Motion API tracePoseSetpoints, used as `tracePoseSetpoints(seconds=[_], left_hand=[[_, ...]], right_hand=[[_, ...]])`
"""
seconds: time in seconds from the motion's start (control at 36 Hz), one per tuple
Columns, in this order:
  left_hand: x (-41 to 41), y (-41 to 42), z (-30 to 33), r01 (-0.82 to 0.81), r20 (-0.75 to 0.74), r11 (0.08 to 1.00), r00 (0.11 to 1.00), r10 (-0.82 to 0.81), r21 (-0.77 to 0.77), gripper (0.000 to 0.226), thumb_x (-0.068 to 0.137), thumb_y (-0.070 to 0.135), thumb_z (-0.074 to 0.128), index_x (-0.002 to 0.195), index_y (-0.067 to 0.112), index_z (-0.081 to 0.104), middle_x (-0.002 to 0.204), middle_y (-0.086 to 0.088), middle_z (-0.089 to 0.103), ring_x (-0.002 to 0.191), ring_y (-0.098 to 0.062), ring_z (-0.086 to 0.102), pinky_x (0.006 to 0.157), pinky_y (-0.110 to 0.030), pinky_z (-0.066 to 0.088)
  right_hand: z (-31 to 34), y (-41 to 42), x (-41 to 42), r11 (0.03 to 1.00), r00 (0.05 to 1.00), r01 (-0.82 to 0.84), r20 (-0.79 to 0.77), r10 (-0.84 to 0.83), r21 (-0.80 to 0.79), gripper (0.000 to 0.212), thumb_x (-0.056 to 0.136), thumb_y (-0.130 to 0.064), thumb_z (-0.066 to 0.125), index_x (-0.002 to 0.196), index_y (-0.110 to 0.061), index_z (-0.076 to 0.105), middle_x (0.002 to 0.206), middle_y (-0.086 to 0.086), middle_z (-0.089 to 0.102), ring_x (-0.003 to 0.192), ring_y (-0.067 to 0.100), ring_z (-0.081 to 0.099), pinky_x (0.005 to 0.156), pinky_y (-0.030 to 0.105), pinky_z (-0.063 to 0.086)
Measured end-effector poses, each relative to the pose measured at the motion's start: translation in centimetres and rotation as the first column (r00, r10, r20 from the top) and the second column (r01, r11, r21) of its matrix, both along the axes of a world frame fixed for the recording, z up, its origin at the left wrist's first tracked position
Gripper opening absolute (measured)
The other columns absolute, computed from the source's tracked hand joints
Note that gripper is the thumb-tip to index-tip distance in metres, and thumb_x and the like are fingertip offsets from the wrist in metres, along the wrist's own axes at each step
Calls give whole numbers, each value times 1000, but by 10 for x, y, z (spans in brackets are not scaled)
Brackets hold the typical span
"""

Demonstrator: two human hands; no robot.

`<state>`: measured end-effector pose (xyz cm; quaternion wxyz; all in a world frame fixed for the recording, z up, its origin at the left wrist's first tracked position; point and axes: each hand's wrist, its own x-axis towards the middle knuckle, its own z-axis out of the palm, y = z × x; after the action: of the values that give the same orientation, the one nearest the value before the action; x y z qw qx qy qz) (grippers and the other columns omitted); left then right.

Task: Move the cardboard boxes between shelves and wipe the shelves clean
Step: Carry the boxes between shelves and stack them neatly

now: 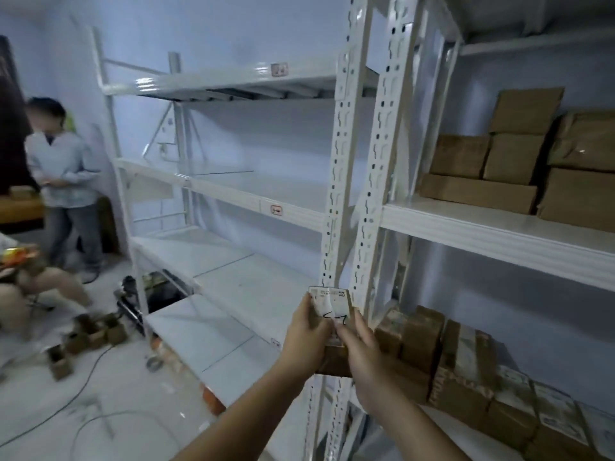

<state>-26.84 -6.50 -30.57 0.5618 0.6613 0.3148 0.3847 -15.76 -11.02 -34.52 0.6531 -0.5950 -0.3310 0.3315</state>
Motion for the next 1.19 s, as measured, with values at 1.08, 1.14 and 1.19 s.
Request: tracePoseSetpoints(seconds=[1.08, 1.14, 1.19], left_hand=[[-220, 433, -91, -244, -154, 952, 964, 217, -184, 63, 104, 18, 55, 158, 32, 26, 125, 22, 52, 99, -1, 60, 95, -28, 56], [-210, 464, -97, -234, -152, 951, 967, 206, -202, 65, 104, 17, 55, 159, 31, 25, 132, 13, 57, 101, 2, 62, 84, -18, 57], [-199, 492, -99, -232, -169, 948, 966, 197, -220, 67, 103, 19, 55, 161, 31, 22, 145, 5, 55, 109, -7, 65, 89, -24, 58]], right_hand=[[-99, 451, -219, 975, 983, -174, -74, 165, -136, 35, 102, -27, 57, 125, -53, 61, 136, -7, 60, 116, 11, 66, 92, 36, 59], [-104, 480, -209, 977, 985, -165, -80, 156, -134, 36, 102, -28, 57, 130, -50, 59, 137, -6, 59, 116, 13, 66, 95, 41, 59], [-108, 507, -198, 977, 983, -165, -98, 153, -136, 37, 102, -29, 58, 134, -47, 57, 138, -3, 59, 116, 15, 66, 93, 41, 59]])
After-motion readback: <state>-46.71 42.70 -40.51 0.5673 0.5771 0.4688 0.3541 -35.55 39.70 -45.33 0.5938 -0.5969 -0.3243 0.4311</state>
